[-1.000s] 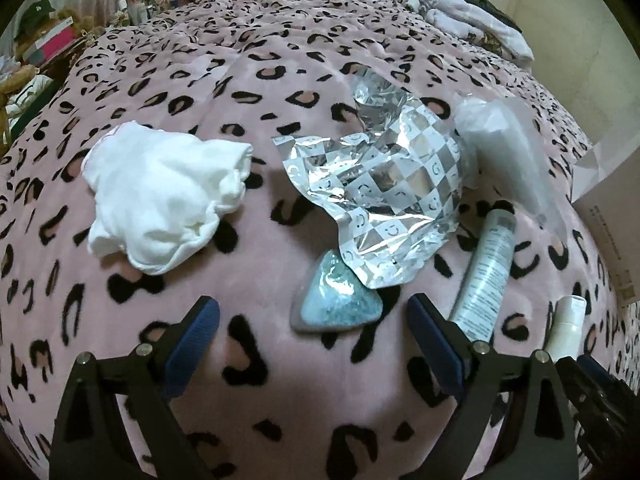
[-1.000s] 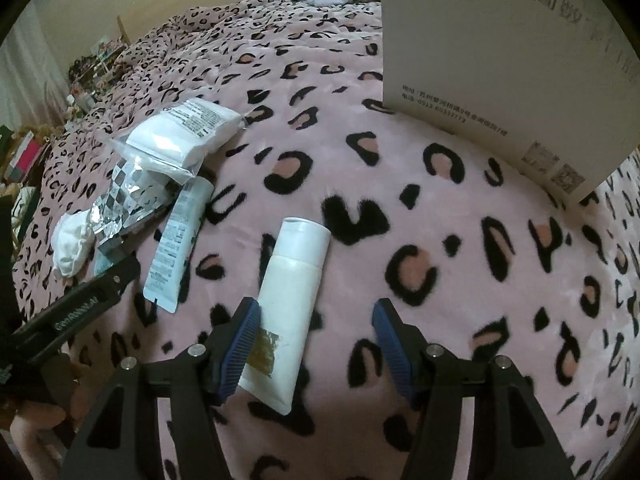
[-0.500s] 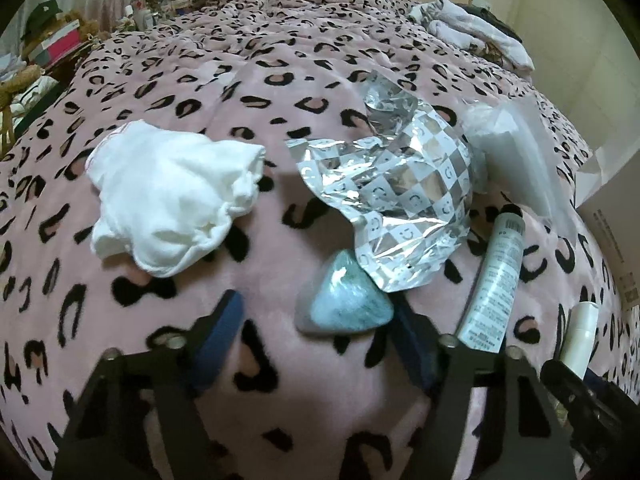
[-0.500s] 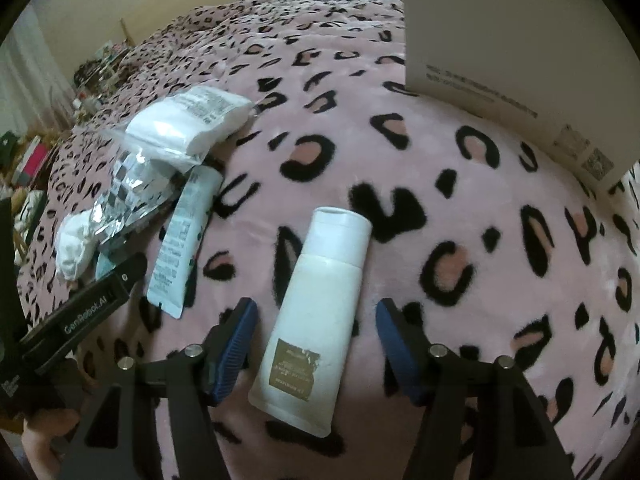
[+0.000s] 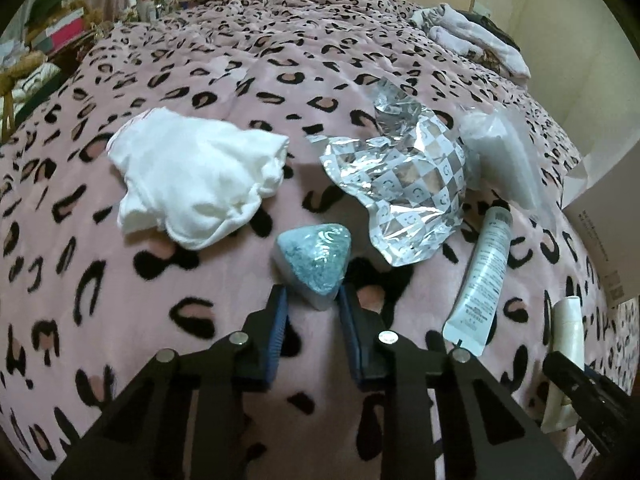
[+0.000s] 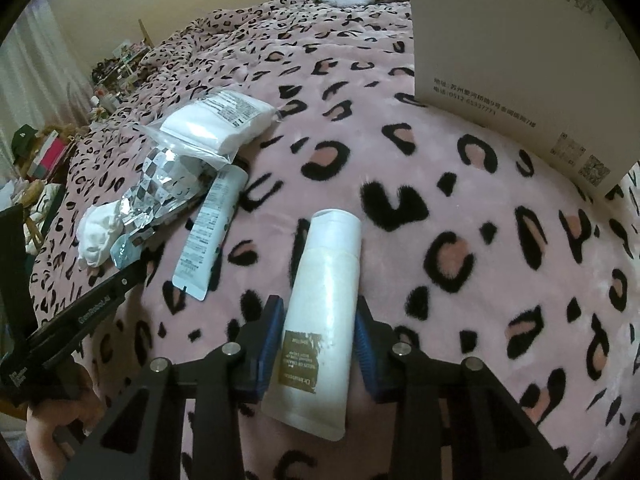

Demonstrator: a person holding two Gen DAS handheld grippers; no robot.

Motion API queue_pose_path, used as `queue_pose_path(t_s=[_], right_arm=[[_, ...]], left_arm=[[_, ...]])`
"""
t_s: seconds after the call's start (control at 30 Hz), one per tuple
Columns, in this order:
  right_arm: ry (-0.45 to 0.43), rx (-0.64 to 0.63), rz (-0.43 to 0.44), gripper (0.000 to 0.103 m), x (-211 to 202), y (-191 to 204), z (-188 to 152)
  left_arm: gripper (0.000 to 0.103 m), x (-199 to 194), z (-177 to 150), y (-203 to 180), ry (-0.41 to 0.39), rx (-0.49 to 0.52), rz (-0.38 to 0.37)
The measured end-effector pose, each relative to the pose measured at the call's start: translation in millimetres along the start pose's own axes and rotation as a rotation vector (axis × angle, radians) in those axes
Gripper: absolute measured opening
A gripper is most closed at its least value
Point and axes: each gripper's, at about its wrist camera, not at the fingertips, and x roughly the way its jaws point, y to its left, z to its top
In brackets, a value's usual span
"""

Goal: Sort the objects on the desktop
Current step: 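Grasp the white lotion tube with the right tool while the left tool grasps the blue-grey stone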

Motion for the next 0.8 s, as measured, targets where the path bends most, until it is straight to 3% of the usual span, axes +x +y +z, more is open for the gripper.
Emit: queue_pose_path(t_s=[0.03,0.1,0.2,0.27,0.37,0.57,0.8], right_arm=[[0.001,0.002,0.001,0.035,0,-1,0],[0.011,0.010,0.001,0.035,2,-4,0],[0.018,0.019,0.004,0.035,4,-6,-1],[0.021,0.020,0.004,0.035,5,-7,-2],[0.025,0.017,0.002,0.035,7,-8,-2],[0.031,0.017,0.004,0.035,9,-9,-2],[0.028,0.016,0.002,0.035,8,-9,-3]], left_arm=[[0.033,0,0,0,-0.003,0.001,-0.001],[0.057,0,0,0,-0.010,0.008,-0.007],[0.078,-1,2,-7,-0.038,0.040,0.000],[0.082,1,6,-14,-0.060,0.071,0.029],[0.081,11,12,-16,-0.071,0.088,0.051],[0.044,14,13,-16,-0.080,0.099,0.042],[0.043,1,6,-1,-0.084,0.041,-0.016]])
